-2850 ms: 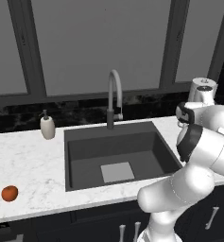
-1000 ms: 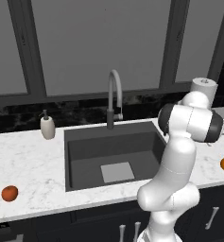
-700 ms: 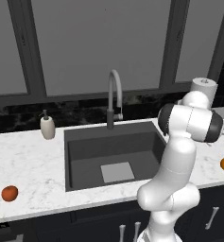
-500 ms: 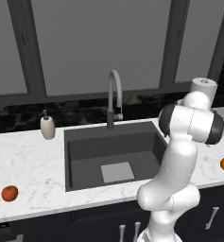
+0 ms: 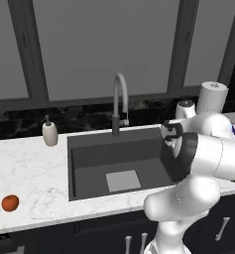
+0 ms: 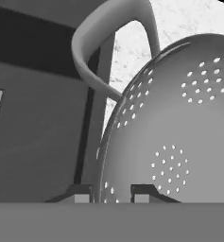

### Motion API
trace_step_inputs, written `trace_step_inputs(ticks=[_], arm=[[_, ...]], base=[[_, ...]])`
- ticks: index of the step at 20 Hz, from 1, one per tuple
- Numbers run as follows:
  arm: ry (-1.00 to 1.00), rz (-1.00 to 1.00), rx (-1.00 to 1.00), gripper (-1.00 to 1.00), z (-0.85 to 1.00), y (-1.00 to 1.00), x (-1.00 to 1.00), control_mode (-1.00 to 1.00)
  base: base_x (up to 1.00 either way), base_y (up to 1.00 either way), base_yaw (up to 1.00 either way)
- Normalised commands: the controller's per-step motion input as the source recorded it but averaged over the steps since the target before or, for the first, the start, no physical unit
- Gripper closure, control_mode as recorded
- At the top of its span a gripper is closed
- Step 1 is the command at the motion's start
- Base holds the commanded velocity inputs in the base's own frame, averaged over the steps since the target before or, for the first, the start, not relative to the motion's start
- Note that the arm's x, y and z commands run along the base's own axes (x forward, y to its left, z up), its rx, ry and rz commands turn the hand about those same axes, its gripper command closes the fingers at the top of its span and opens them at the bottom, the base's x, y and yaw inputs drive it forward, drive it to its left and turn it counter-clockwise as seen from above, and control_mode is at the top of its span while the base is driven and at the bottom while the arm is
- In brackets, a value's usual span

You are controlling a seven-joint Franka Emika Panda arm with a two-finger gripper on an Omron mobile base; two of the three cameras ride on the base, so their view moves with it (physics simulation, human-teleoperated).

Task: Put the colander in the sink, put the orange, orange in the colander, and turn on the sink faucet and pour water over the colander.

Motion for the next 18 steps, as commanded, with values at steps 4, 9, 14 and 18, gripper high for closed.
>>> trace_step_inputs(ticks=[4,9,14,18], arm=[[-0.28,0.0,-0.18,1.0,0.19,1.0,-0.19,-1.0],[-0.14,0.0,-0.22,1.0,0.09,1.0,-0.02,-1.0],[0.0,0.0,-0.03,1.0,0.28,0.86,0.0,-1.0],[0.15,0.08,0.0,1.0,0.07,0.78,0.01,-1.0]], base=[[0.0,0.0,0.0],[0.0,0.0,0.0],[0.0,0.0,0.0],[0.0,0.0,0.0]])
